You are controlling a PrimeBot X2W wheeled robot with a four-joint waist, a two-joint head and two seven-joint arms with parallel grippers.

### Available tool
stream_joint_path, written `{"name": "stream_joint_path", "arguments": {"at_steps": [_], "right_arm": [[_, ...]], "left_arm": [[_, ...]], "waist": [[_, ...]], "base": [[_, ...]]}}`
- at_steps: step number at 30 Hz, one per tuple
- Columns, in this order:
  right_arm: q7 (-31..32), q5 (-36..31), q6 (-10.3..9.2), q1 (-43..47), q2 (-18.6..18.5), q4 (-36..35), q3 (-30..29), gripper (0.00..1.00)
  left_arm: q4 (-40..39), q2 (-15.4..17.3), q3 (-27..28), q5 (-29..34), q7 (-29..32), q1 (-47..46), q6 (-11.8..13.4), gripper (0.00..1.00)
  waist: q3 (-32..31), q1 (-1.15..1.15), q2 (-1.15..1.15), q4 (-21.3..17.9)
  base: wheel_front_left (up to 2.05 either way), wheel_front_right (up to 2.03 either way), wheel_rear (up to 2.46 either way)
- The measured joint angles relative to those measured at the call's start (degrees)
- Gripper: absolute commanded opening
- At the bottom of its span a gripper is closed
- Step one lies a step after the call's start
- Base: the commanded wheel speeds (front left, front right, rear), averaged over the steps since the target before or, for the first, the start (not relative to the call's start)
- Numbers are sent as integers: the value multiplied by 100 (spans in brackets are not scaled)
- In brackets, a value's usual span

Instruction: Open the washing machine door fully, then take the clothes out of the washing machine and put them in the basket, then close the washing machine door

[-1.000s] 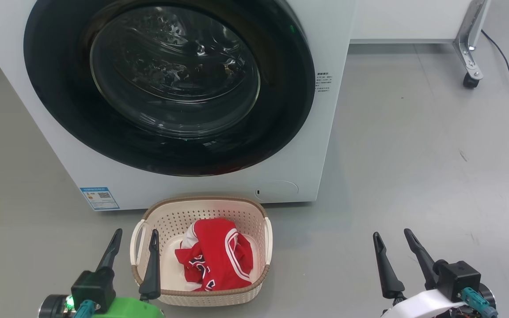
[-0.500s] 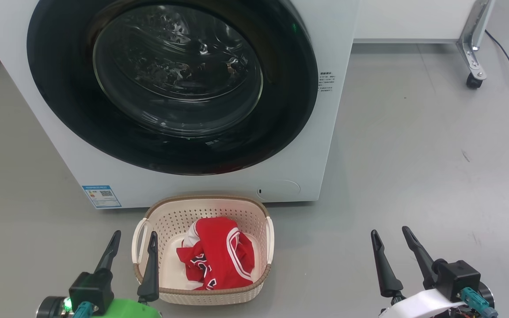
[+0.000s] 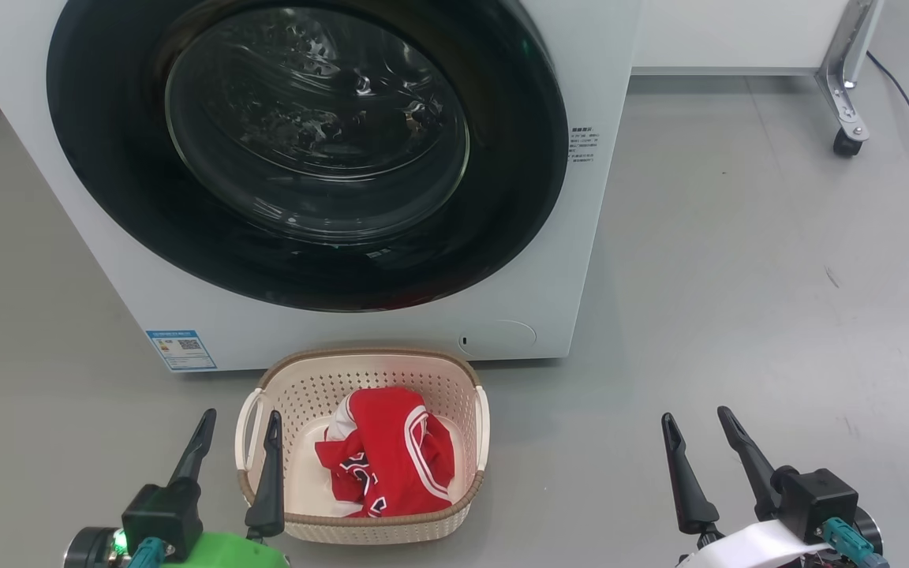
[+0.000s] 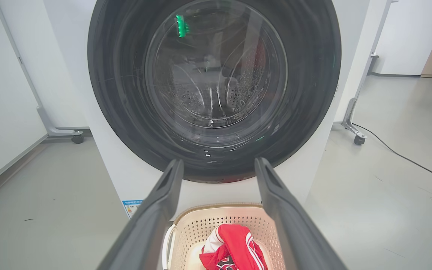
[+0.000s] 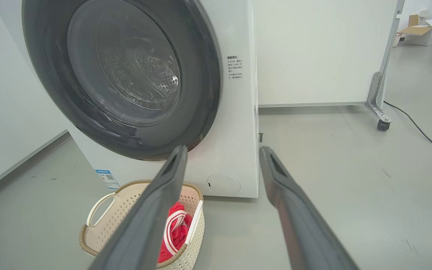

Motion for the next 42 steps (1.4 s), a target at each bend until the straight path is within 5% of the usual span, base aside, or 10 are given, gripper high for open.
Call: {"name": "stream_joint_path", "arguments": {"at_steps": [6,7,20,42], "right_arm": [[0,0,-5,17,3,-11,1,100],[0,0,-4,23,7,1,1,0],[19,96,4,277,99,626,15,0],[309,1798,55,242,81,480,-254,0]], "left_arm": [[-20,0,0,0,2,2,0,100],[-8,-2,-4,0,1,3,0,0],[666,-156,-111,-80,2,222,-5,0],[613,-176,205,-1734,255,211,-241,0]], "waist": [[-19,0,0,1],[-23,0,0,1],[-21,0,0,-7],[-16,0,0,-90]], "base": [[0,0,0],[0,0,0],[0,0,0],[0,0,0]]}}
